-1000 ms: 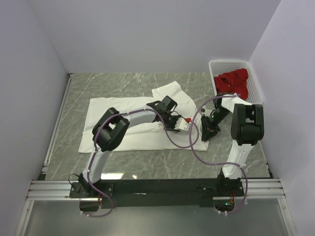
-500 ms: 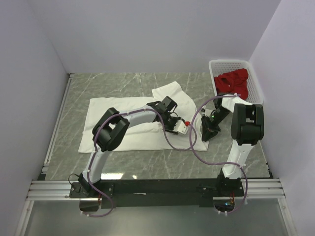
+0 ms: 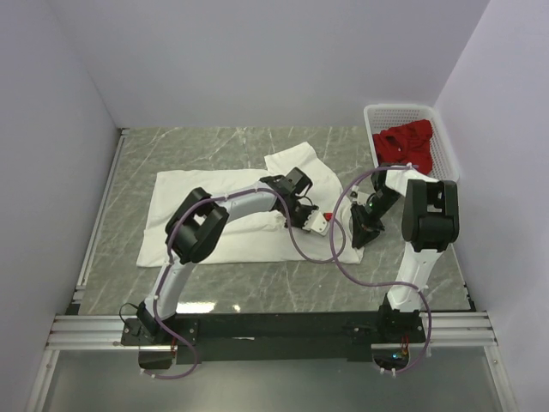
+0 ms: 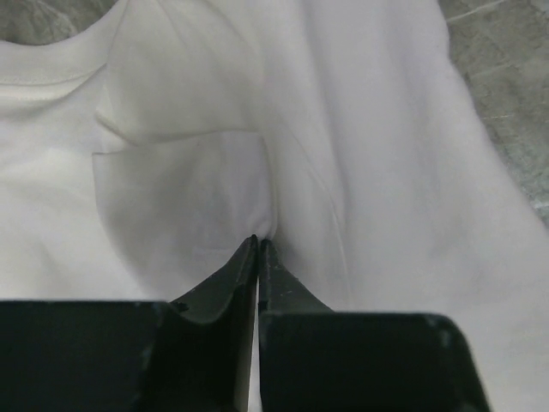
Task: Fold and stack the t-shirts
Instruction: Fold the tshirt
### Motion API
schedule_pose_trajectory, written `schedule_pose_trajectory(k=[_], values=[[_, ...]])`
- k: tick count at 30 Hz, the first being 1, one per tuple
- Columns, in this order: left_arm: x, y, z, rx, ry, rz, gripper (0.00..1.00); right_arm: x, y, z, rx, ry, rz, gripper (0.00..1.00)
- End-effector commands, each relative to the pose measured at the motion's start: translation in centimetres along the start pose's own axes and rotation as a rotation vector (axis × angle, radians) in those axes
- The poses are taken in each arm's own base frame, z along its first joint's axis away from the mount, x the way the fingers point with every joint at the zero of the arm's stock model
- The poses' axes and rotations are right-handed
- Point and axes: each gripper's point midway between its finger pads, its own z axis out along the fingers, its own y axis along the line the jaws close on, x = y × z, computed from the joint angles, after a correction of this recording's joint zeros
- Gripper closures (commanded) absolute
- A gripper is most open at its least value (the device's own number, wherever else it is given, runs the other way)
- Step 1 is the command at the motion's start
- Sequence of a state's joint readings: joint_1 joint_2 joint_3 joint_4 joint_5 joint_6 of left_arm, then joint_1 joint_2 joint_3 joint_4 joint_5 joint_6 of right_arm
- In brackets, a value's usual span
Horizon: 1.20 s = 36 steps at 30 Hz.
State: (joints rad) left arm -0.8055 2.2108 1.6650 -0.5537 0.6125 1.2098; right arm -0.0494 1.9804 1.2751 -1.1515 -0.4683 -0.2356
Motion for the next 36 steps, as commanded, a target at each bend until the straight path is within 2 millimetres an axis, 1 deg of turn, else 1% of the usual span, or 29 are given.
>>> schedule_pose_trajectory(k=[1, 3, 6, 9, 10, 12, 13, 14, 15, 16, 19, 20, 22, 24, 25, 26, 27, 28, 29, 30, 31, 32, 33, 34, 35, 36], values=[[-1.4, 1.3, -1.1, -0.026, -0.068, -0.033, 0.94, 0.2, -0.7, 0.4, 0.021, 0.017, 0.019, 0.73], [-1.5, 2.2, -1.9, -0.054, -0.092, -0.041, 1.00, 0.2, -0.8, 0.5, 0.023, 0.019, 0.023, 0.73], [-1.6, 3.0, -3.0, -0.083, -0.117, -0.068, 1.00, 0.2, -0.9, 0.6, 0.028, 0.021, 0.029, 0.73], [-1.4, 4.8, -4.5, -0.155, -0.142, -0.103, 1.00, 0.2, -0.9, 0.5, 0.030, 0.018, 0.031, 0.73], [-1.4, 5.7, -4.9, -0.190, -0.153, -0.116, 0.99, 0.2, -0.8, 0.4, 0.032, 0.017, 0.030, 0.73], [-0.4, 7.1, -5.9, -0.248, -0.151, -0.156, 1.00, 0.2, -0.8, 0.4, 0.032, 0.014, 0.030, 0.73], [-0.4, 8.3, -6.4, -0.294, -0.163, -0.179, 1.00, 0.2, -0.8, 0.4, 0.032, 0.014, 0.029, 0.72], [0.5, 8.9, -6.6, -0.317, -0.156, -0.207, 1.00, 0.2, -0.8, 0.4, 0.031, 0.014, 0.027, 0.72], [0.8, 9.6, -6.8, -0.344, -0.151, -0.219, 0.99, 0.3, -0.7, 0.3, 0.029, 0.013, 0.027, 0.73], [1.5, 10.4, -7.2, -0.384, -0.140, -0.256, 0.99, 0.1, -0.6, 0.2, 0.027, 0.007, 0.025, 0.73], [2.8, 11.5, -7.4, -0.439, -0.115, -0.320, 0.96, -0.1, -0.6, -0.2, 0.037, -0.008, 0.017, 0.72], [3.1, 11.9, -7.5, -0.456, -0.109, -0.331, 0.93, -0.3, -0.6, -0.4, 0.043, -0.017, 0.014, 0.73], [4.1, 12.2, -7.7, -0.482, -0.085, -0.367, 0.90, -0.4, -0.6, -0.8, 0.051, -0.024, 0.009, 0.72], [4.8, 12.8, -8.1, -0.527, -0.068, -0.384, 0.88, -0.5, -0.6, -1.0, 0.055, -0.030, 0.006, 0.73], [5.6, 13.1, -8.8, -0.561, -0.040, -0.406, 0.87, -0.6, -0.4, -1.3, 0.057, -0.040, 0.002, 0.73], [6.2, 13.3, -9.3, -0.591, -0.018, -0.428, 0.79, -0.7, -0.4, -1.5, 0.058, -0.045, -0.001, 0.73], [6.4, 13.7, -10.0, -0.627, -0.022, -0.472, 0.76, -0.7, -0.3, -1.9, 0.062, -0.052, -0.007, 0.73], [7.1, 14.1, -11.8, -0.666, -0.018, -0.509, 0.71, -1.1, -0.2, -2.3, 0.070, -0.067, -0.014, 0.73], [7.4, 14.2, -12.9, -0.677, -0.027, -0.546, 0.64, -1.3, -0.1, -2.6, 0.076, -0.077, -0.022, 0.73], [7.7, 13.4, -13.8, -0.660, -0.042, -0.616, 0.63, -1.4, 0.1, -3.2, 0.078, -0.094, -0.035, 0.73], [8.1, 13.2, -16.9, -0.675, -0.065, -0.656, 0.61, -1.8, 0.4, -3.8, 0.079, -0.115, -0.050, 0.73], [9.1, 10.9, -21.7, -0.673, -0.111, -0.818, 0.59, -2.2, 1.3, -4.7, 0.085, -0.144, -0.090, 0.74], [8.4, 10.7, -21.4, -0.640, -0.146, -0.809, 0.59, -2.3, 1.3, -4.7, 0.085, -0.144, -0.097, 0.74], [8.8, 9.4, -22.9, -0.619, -0.167, -0.872, 0.59, -2.3, 1.8, -5.1, 0.086, -0.159, -0.116, 0.74], [10.2, 6.4, -25.9, -0.601, -0.157, -0.985, 0.59, -2.4, 2.5, -5.1, 0.089, -0.161, -0.144, 0.75], [10.8, 4.8, -27.3, -0.595, -0.159, -1.041, 0.60, -2.5, 3.2, -4.8, 0.096, -0.154, -0.187, 0.74]])
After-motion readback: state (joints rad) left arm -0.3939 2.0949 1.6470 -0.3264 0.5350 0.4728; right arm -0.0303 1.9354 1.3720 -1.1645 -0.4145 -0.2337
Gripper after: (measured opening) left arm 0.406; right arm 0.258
